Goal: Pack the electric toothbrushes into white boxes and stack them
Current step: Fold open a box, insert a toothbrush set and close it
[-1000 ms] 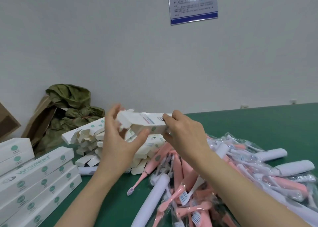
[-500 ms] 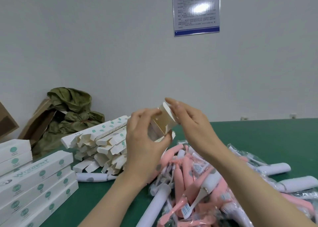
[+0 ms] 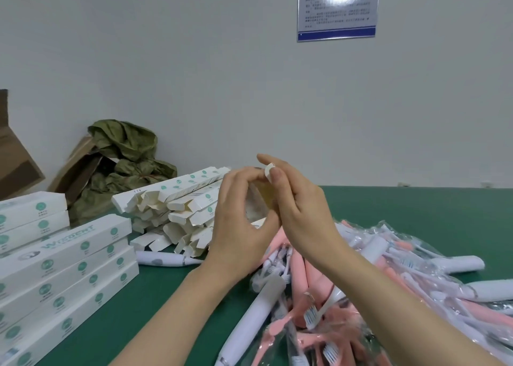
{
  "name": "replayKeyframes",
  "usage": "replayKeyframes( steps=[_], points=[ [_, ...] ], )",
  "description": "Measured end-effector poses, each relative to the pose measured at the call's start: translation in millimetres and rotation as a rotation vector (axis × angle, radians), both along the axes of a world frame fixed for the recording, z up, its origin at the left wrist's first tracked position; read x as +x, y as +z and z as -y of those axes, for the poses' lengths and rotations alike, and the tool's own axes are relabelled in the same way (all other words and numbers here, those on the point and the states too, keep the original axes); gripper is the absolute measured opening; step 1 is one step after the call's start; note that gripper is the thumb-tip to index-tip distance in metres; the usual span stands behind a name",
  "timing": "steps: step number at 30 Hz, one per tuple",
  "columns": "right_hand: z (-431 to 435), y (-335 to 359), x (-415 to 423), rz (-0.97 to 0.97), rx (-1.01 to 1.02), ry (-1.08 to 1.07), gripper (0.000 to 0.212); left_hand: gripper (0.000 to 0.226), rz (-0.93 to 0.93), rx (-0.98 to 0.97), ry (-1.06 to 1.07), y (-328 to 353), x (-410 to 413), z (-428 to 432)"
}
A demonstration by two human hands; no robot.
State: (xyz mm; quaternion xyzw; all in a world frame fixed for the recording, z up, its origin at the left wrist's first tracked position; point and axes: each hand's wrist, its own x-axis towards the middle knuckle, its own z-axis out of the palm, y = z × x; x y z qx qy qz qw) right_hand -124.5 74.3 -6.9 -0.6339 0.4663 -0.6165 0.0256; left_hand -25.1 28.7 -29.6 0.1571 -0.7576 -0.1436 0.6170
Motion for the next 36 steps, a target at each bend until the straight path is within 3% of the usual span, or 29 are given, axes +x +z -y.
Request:
replayKeyframes(
  steps=[3,5,8,12,25,30,34,36],
  points=[
    [5,2,-6,0.179,0.046,0.002,0.034,0.08,0.112,0.121,0.002,-8,3,5],
    [5,0,-7,0.163,0.051,-0.02,0.034,0.07,0.069,0.157,0.038,-11,2,9],
    [3,-6,0,0.01,-0.021,-0.111,0.035,0.055,-0.001,0.047,0.151,-11,4,8],
    [3,-8,0,-0.081,-0.063,-0.191,0.04,0.058,-0.042,-0.035,0.259,-11,2,6],
    [2,-6,-2,-0.162,-0.027,-0.182,0.045,0.06,-0.067,0.025,0.211,-14,0,-2],
    [1,-11,0,-0.282,0.047,-0.175,0.062,0.058,-0.108,0.054,0.185,-12,1,-4],
    [4,-17,-1,-0.441,0.091,-0.257,0.057,0.054,-0.08,0.033,0.182,-15,2,-1],
    [3,-17,-1,-0.37,0.149,-0.197,0.056,0.055,-0.036,0.046,0.187,-16,1,1]
  ],
)
